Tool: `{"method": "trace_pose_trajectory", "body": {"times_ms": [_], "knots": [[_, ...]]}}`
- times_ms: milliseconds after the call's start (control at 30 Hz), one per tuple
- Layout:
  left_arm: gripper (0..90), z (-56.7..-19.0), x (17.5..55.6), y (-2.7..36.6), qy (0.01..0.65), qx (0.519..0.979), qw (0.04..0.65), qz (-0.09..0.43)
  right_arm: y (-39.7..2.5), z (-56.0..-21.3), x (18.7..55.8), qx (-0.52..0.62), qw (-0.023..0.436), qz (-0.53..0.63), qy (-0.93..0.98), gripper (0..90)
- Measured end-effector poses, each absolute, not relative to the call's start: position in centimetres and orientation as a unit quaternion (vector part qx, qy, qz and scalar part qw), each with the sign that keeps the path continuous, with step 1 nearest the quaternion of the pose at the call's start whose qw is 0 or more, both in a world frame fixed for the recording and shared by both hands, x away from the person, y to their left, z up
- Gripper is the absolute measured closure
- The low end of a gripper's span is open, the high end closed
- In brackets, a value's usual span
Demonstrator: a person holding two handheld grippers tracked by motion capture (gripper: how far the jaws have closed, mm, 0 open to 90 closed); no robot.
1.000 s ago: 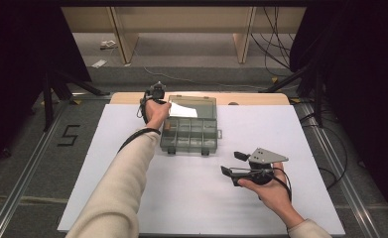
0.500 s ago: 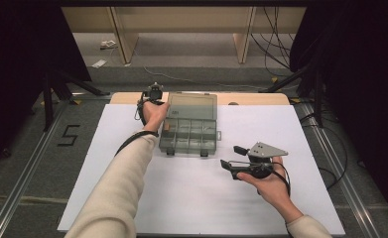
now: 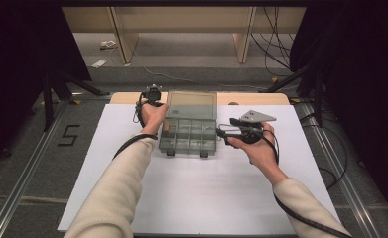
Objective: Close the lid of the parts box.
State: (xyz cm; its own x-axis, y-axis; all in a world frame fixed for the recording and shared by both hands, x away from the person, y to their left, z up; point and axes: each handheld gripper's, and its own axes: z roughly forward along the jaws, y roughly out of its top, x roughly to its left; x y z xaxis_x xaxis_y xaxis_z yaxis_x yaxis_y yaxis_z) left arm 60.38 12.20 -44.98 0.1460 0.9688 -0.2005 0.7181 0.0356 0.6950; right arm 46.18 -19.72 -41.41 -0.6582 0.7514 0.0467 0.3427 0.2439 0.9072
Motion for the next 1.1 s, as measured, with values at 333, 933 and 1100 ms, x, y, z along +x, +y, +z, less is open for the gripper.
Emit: {"method": "trace_pose_trajectory", "body": {"times_ms": [333, 933, 1100], "knots": [[89.4, -45.0, 59.9, 12.7, 0.622, 0.667, 0.369, 0.178, -18.4, -41.8, 53.0, 0.422, 0.211, 0.466, 0.748, 42.6], [89.4, -44.6, 59.2, 12.8, 0.615, 0.662, 0.388, 0.183, -16.3, -43.4, 59.2, 0.502, 0.19, 0.411, 0.737, 53.9], [89.4, -44.5, 59.1, 12.8, 0.611, 0.664, 0.39, 0.186, -15.8, -43.4, 60.1, 0.514, 0.189, 0.398, 0.736, 59.2]]}}
